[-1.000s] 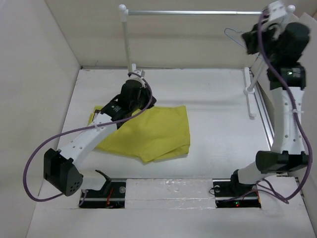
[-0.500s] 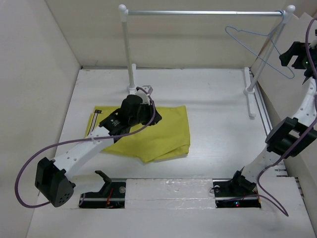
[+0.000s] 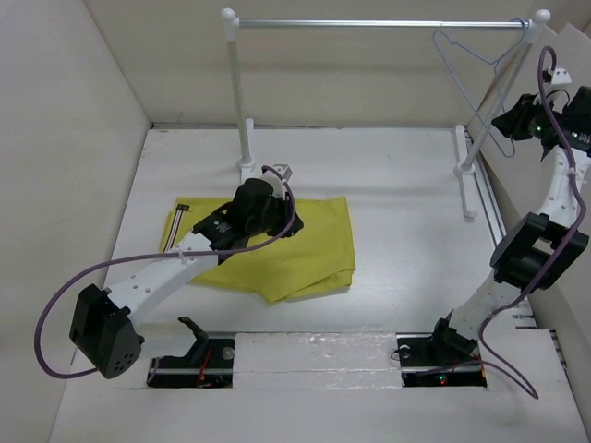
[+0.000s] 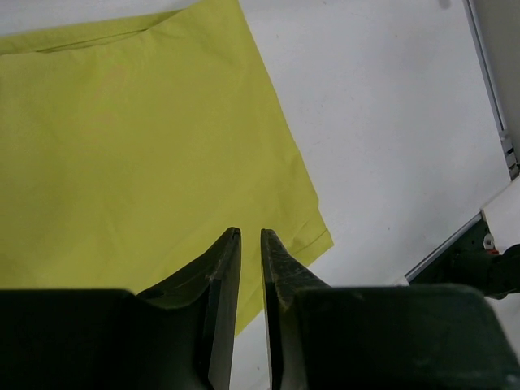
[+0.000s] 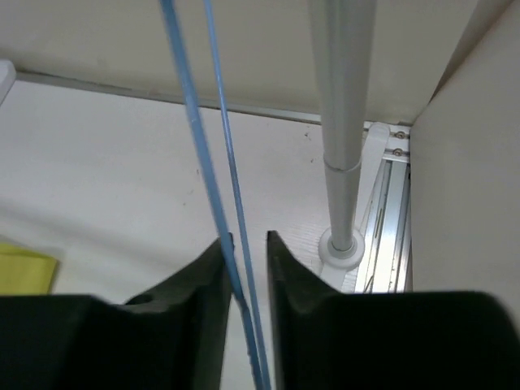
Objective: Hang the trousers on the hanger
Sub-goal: Pick up the hanger from the clothesline.
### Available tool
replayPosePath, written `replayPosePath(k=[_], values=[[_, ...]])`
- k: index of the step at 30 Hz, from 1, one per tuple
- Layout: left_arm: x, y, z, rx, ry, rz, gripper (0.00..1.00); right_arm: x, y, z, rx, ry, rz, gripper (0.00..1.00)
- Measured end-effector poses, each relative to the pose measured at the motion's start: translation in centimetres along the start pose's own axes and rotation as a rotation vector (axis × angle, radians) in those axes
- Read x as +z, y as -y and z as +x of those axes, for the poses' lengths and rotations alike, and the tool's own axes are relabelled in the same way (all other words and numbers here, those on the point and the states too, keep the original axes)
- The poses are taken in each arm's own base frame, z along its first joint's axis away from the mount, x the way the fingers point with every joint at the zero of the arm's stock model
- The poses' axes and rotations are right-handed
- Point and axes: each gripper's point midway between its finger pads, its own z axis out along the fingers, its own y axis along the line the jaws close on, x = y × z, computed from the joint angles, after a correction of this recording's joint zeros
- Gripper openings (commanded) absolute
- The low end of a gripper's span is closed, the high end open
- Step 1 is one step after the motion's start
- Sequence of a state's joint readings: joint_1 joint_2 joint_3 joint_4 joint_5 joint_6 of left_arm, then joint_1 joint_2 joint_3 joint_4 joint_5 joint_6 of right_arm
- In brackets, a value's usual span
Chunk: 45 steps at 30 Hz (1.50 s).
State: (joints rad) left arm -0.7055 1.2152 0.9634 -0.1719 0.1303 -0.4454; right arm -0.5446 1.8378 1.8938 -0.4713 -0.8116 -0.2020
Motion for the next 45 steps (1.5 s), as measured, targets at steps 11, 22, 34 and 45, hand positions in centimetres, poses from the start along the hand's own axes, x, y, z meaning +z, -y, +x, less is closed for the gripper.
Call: replayPosePath(k=[11, 22, 34, 45], values=[[1.1, 0.4, -0.6, -0.001, -0.039, -0.011, 0.43, -1.2, -9.0, -3.6, -0.120, 0.065, 0.006, 0.00], [-0.3, 7.5, -9.6, 0.004, 0.078, 0.168, 0.51, -3.2, -14.2, -6.9, -0.180, 0.136, 0.117, 0.00], [0.6, 12.7, -15.5, -0.039, 0.142, 0.298, 0.58, -3.1, -17.3, 4.3, -0.176, -0.046, 0.080, 0.00], [8.7, 14.4, -13.8, -0.114, 0.066, 0.262, 0.68, -5.0, -25.1, 14.7, -0.183, -0.190, -0.064, 0.00]])
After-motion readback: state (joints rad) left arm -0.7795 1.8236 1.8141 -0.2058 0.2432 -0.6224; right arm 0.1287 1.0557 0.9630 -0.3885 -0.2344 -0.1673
